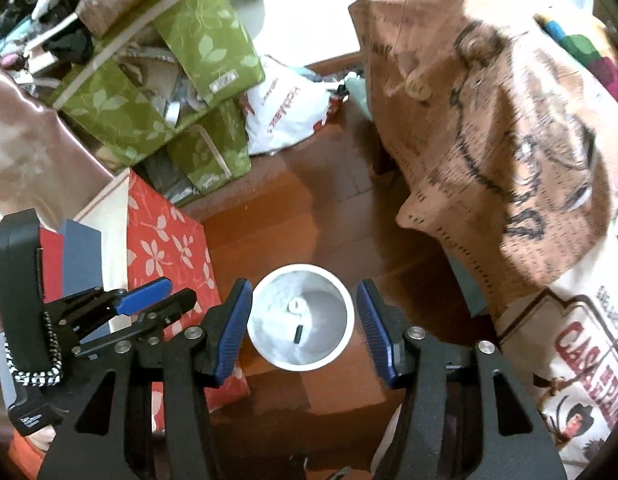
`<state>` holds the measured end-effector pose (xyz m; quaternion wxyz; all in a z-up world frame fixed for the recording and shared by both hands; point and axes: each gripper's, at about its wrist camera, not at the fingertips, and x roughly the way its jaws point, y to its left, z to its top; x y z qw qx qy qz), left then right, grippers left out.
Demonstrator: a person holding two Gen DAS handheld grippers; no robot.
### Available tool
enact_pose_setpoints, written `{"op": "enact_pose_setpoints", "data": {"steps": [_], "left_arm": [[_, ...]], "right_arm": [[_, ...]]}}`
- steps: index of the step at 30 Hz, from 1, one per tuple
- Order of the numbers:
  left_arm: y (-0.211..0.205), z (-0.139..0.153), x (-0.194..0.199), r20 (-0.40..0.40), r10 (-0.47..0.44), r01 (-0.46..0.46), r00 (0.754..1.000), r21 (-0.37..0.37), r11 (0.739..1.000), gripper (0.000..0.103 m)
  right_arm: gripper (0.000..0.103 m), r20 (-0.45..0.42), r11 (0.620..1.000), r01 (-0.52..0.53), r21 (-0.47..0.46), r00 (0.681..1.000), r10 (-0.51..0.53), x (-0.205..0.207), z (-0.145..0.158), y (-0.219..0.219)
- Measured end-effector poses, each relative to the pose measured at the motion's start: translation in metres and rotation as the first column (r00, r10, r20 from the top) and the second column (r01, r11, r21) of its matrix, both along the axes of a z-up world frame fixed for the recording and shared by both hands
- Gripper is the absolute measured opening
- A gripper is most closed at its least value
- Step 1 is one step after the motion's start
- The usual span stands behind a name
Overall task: Collect trash
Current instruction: 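Move both open tools back over the items on the bed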
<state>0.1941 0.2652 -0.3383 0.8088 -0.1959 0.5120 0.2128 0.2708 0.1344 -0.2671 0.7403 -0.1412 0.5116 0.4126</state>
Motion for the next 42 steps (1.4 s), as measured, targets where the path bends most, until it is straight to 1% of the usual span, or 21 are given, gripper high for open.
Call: {"op": "enact_pose_setpoints", "data": {"steps": [5,10,16,18,19,20,22,24,28,30,33,35,38,39,42], "left_arm": [[-0.012,0.035,-0.003,0.064,-0.004,0.003,0.998,0.016,1.0,0.026],[-0.031,0.074,-0.002,0.122,-0.028,0.02,0.992,0.067,0.998,0.026],[-0.069,0.122,0.007,0.188,-0.1,0.074,0.977,0.139,0.987,0.026],[-0.084,0.137,0.012,0.206,-0.131,0.098,0.97,0.163,0.982,0.028],[-0.092,0.145,0.014,0.218,-0.149,0.111,0.964,0.177,0.978,0.031],[-0.099,0.152,0.017,0.228,-0.162,0.12,0.96,0.189,0.975,0.035],[-0.116,0.167,0.022,0.254,-0.192,0.139,0.948,0.214,0.967,0.038],[-0.133,0.181,0.027,0.278,-0.221,0.156,0.935,0.235,0.959,0.038],[-0.165,0.202,0.043,0.311,-0.278,0.202,0.909,0.257,0.945,0.039],[-0.181,0.211,0.052,0.32,-0.309,0.225,0.895,0.275,0.935,0.04],[-0.202,0.221,0.065,0.335,-0.347,0.253,0.876,0.293,0.922,0.045],[-0.214,0.227,0.074,0.35,-0.367,0.27,0.862,0.297,0.916,0.05],[-0.232,0.231,0.09,0.365,-0.394,0.297,0.844,0.294,0.909,0.051],[-0.239,0.232,0.098,0.366,-0.405,0.31,0.838,0.292,0.905,0.051],[-0.254,0.23,0.118,0.369,-0.426,0.34,0.826,0.277,0.899,0.051]], "right_arm": [[0.05,0.069,0.998,0.018,0.054,0.997,-0.022,-0.007,0.039,-0.022],[0.05,0.134,0.991,0.053,0.121,0.989,-0.069,-0.013,0.079,-0.053],[0.05,0.196,0.973,0.104,0.206,0.97,-0.145,-0.013,0.121,-0.097],[0.05,0.217,0.965,0.122,0.233,0.961,-0.174,-0.013,0.134,-0.114],[0.05,0.228,0.961,0.131,0.245,0.955,-0.189,-0.012,0.14,-0.121],[0.05,0.242,0.956,0.143,0.258,0.948,-0.207,-0.011,0.146,-0.131],[0.05,0.261,0.946,0.164,0.281,0.935,-0.24,-0.01,0.157,-0.148],[0.05,0.273,0.937,0.184,0.298,0.924,-0.269,-0.008,0.166,-0.164],[0.05,0.3,0.917,0.231,0.325,0.895,-0.331,-0.002,0.177,-0.199],[0.05,0.317,0.907,0.261,0.331,0.874,-0.367,0.003,0.182,-0.217],[0.05,0.332,0.894,0.294,0.337,0.852,-0.405,0.01,0.186,-0.24],[0.05,0.343,0.882,0.329,0.338,0.83,-0.44,0.016,0.189,-0.258],[0.051,0.355,0.86,0.382,0.338,0.795,-0.493,0.027,0.191,-0.284],[0.051,0.356,0.855,0.393,0.338,0.788,-0.503,0.03,0.191,-0.29],[0.052,0.363,0.833,0.443,0.332,0.755,-0.546,0.041,0.19,-0.315]]}}
